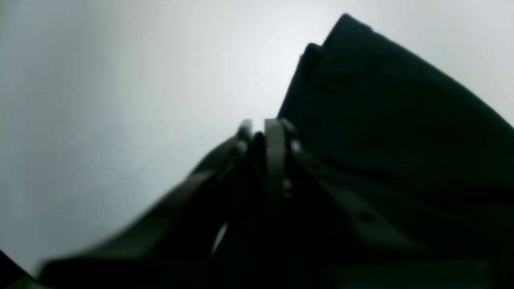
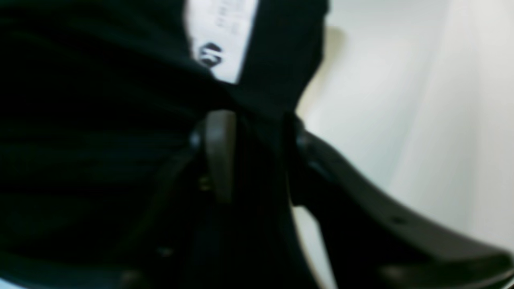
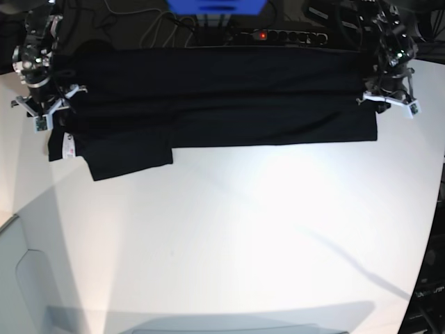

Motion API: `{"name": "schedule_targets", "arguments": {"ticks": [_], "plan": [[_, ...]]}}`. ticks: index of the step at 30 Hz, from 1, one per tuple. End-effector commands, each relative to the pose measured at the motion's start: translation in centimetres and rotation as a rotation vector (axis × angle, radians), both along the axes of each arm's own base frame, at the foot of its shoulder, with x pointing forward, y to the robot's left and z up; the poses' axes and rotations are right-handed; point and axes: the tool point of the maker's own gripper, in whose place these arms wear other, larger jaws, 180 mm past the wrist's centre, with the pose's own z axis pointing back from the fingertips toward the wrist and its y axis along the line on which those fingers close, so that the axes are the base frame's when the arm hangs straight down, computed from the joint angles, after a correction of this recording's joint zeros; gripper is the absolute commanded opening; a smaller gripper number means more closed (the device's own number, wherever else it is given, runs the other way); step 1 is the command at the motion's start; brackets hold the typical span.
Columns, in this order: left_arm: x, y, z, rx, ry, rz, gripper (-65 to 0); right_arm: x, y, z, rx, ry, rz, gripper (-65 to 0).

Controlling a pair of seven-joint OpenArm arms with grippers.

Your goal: Fold the T-shirt properly

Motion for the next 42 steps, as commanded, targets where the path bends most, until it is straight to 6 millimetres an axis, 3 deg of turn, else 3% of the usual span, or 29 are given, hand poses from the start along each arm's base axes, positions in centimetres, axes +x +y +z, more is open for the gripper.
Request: {"name": "schedule_targets", "arguments": {"ticks": [1, 7, 10, 12, 16, 19, 25, 38, 40, 42], "plan": [[0.5, 0.6, 1.1, 0.027, -0.03, 0.003, -49.8, 1.2, -0.9, 2.7, -0.034, -0.078, 0.014, -37.5], [0.3, -0.1, 0.8, 0.008, -0.033, 0.011, -35.6, 3.1, -1.8, 8.7, -0.07, -0.267, -0.067, -35.2], [0.2, -0.2, 0.6, 0.004, -0.028, 0.01, -27.6, 5.0, -1.0, 10.1, -0.058, -0.328, -0.063, -35.2], [0.1, -0.2, 0.5, 0.002, -0.024, 0.011, -23.6, 6.2, 0.5, 9.9, -0.039, -0.322, -0.025, -35.2], [0.1, -0.2, 0.6, 0.005, -0.026, 0.01, -21.3, 9.4, 4.1, 9.2, -0.019, -0.242, 0.081, -34.8], [-0.1, 0.0, 0.6, 0.008, -0.026, 0.016, -21.3, 11.6, 6.1, 7.4, 0.001, -0.147, 0.129, -34.8], [-0.1, 0.0, 0.6, 0.01, -0.023, 0.016, -21.3, 14.1, 5.9, 3.0, 0.069, 0.005, 0.091, -34.7], [-0.3, 0.1, 0.5, 0.012, -0.017, 0.016, -21.3, 13.1, 5.6, -1.9, 0.14, 0.136, 0.049, -32.4], [-0.4, 0.1, 0.5, 0.013, -0.016, 0.015, -21.3, 13.0, 5.5, -2.7, 0.151, 0.161, 0.041, -36.5], [-0.4, 0.1, 0.5, 0.013, -0.016, 0.015, -21.3, 12.6, 5.5, -3.5, 0.162, 0.177, 0.036, -45.5]]}}
